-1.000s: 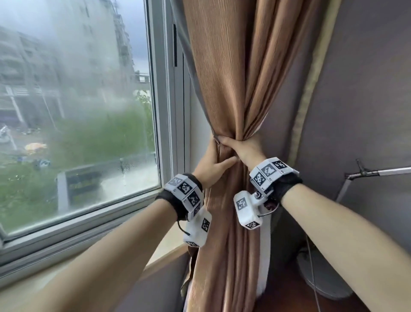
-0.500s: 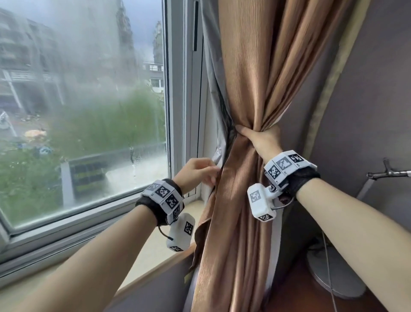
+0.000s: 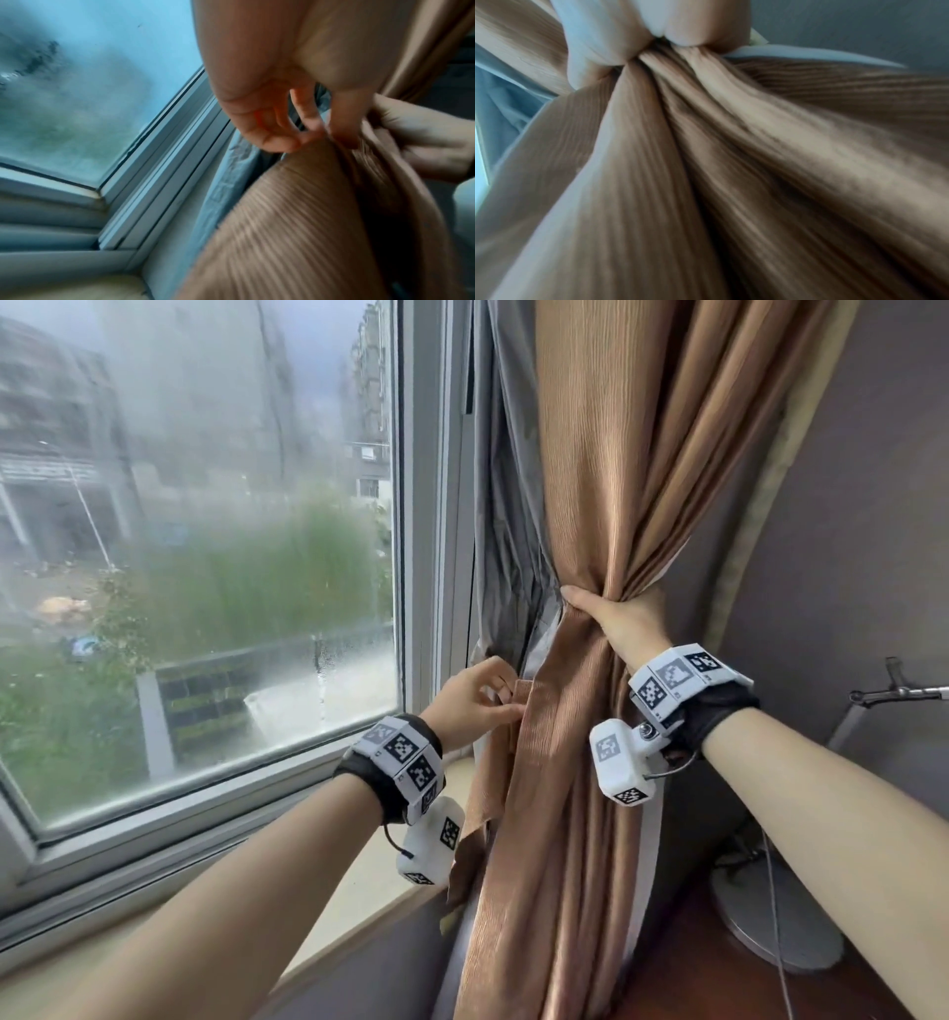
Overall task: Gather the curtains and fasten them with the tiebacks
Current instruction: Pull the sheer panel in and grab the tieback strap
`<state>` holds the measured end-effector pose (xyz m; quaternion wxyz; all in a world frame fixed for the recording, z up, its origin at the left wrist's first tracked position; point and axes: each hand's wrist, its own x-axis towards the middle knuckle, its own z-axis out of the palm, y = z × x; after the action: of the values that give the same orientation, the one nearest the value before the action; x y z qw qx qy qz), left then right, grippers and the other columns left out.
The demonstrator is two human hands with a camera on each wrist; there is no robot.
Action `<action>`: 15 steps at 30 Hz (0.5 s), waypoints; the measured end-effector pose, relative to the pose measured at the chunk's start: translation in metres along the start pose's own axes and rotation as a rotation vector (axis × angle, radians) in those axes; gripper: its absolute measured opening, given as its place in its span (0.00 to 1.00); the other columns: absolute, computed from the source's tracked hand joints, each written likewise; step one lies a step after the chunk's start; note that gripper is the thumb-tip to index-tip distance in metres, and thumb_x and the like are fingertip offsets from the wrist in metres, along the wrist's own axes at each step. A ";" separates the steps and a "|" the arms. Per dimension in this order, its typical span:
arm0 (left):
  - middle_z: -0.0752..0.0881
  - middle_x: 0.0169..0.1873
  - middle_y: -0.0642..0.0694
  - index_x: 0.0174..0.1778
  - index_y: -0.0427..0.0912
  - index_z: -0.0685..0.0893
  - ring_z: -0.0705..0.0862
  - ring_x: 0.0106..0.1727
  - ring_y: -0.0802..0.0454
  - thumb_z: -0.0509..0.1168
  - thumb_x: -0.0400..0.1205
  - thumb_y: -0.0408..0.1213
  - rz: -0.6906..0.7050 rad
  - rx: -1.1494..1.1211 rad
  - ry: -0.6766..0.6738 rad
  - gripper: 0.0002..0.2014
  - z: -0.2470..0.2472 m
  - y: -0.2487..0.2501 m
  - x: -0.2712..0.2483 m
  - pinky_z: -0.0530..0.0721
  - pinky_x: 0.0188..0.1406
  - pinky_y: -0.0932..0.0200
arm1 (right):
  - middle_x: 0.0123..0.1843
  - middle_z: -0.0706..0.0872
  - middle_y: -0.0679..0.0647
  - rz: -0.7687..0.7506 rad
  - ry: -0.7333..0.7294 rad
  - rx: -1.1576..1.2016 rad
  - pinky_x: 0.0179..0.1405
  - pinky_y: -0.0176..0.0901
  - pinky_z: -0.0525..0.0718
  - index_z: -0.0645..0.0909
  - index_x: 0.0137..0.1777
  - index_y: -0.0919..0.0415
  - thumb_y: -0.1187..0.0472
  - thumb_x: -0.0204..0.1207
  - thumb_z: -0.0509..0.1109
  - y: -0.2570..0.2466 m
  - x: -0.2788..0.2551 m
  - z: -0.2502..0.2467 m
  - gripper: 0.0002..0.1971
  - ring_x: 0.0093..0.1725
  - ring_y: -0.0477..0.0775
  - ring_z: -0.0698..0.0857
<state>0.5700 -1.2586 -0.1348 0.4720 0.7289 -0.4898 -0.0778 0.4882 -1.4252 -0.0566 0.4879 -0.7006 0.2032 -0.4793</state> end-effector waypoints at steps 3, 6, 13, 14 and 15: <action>0.87 0.44 0.42 0.52 0.42 0.81 0.83 0.42 0.52 0.71 0.77 0.36 -0.069 -0.083 -0.246 0.10 -0.001 0.006 -0.003 0.83 0.53 0.52 | 0.54 0.85 0.48 -0.006 0.007 -0.010 0.51 0.25 0.77 0.82 0.59 0.62 0.57 0.58 0.84 -0.001 -0.001 -0.001 0.29 0.54 0.42 0.83; 0.88 0.53 0.43 0.62 0.46 0.80 0.84 0.52 0.53 0.71 0.77 0.32 -0.088 -0.072 -0.429 0.17 -0.009 0.012 -0.010 0.82 0.58 0.62 | 0.53 0.84 0.48 -0.008 0.006 -0.021 0.44 0.18 0.76 0.82 0.56 0.60 0.58 0.58 0.84 -0.002 -0.002 -0.001 0.25 0.52 0.42 0.82; 0.81 0.35 0.59 0.39 0.48 0.81 0.78 0.39 0.65 0.66 0.81 0.38 -0.071 0.154 -0.335 0.05 -0.056 0.023 -0.010 0.72 0.46 0.66 | 0.51 0.85 0.48 0.009 0.038 -0.021 0.54 0.32 0.77 0.83 0.55 0.62 0.57 0.56 0.85 -0.002 -0.003 0.001 0.26 0.52 0.45 0.84; 0.80 0.35 0.60 0.43 0.46 0.83 0.78 0.38 0.67 0.67 0.81 0.37 -0.040 0.236 -0.306 0.02 -0.061 0.024 -0.009 0.72 0.44 0.68 | 0.51 0.85 0.49 0.003 0.038 -0.023 0.55 0.32 0.78 0.83 0.56 0.62 0.57 0.56 0.85 -0.002 -0.003 0.001 0.27 0.53 0.45 0.85; 0.80 0.36 0.60 0.48 0.43 0.85 0.77 0.38 0.67 0.67 0.80 0.36 0.001 0.315 -0.264 0.03 -0.064 0.026 -0.007 0.72 0.42 0.69 | 0.51 0.86 0.49 0.002 0.040 -0.025 0.55 0.33 0.78 0.83 0.56 0.63 0.57 0.56 0.85 -0.001 -0.003 0.001 0.28 0.53 0.45 0.85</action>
<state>0.5870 -1.2154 -0.0828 0.2839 0.7768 -0.5541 -0.0950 0.4872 -1.4220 -0.0571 0.4753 -0.6968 0.2198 -0.4901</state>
